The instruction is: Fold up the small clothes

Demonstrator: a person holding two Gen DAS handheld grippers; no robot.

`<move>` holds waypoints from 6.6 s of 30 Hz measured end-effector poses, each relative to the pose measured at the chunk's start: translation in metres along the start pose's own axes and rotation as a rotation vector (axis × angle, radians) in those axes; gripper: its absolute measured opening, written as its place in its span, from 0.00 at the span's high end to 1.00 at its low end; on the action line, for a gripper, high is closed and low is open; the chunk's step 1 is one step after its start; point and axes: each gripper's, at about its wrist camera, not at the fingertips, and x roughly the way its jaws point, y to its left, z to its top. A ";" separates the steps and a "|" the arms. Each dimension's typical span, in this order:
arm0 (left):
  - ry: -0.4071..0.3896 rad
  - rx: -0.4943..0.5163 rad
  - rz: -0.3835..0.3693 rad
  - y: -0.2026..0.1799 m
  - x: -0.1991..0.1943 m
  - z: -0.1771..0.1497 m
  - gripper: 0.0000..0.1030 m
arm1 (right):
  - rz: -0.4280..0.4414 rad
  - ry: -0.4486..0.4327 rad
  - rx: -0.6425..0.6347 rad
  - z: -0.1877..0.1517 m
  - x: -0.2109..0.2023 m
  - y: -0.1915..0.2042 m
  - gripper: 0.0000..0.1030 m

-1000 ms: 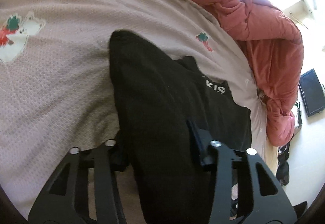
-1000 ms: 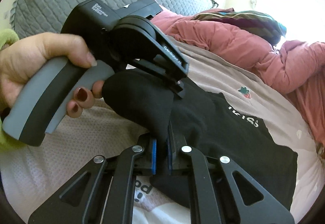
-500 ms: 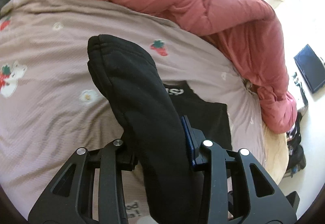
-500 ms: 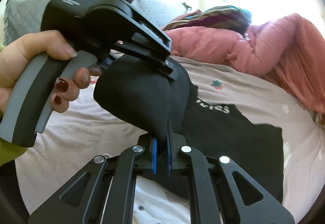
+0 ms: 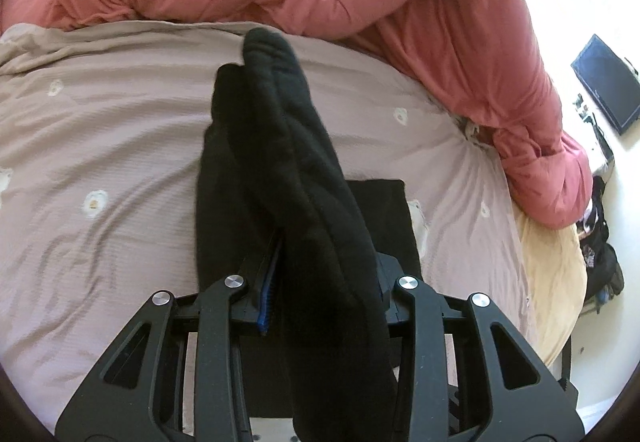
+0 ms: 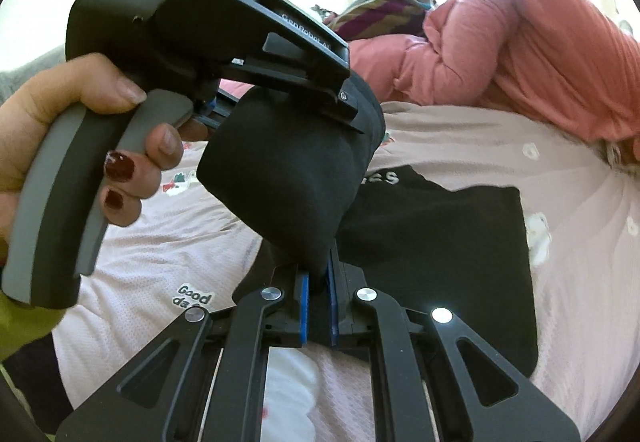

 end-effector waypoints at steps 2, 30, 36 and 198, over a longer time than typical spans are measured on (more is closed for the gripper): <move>0.013 0.006 -0.002 -0.009 0.007 0.000 0.74 | 0.001 0.002 0.024 -0.002 -0.002 -0.008 0.94; -0.067 0.072 0.130 0.026 -0.003 -0.043 0.35 | 0.059 0.147 0.400 -0.034 -0.021 -0.090 0.84; -0.041 0.067 0.128 0.038 0.011 -0.066 0.34 | 0.019 0.095 0.390 -0.017 -0.049 -0.101 0.61; -0.153 0.113 0.194 0.047 -0.092 -0.180 0.09 | -0.409 0.186 0.117 -0.048 -0.079 0.009 0.04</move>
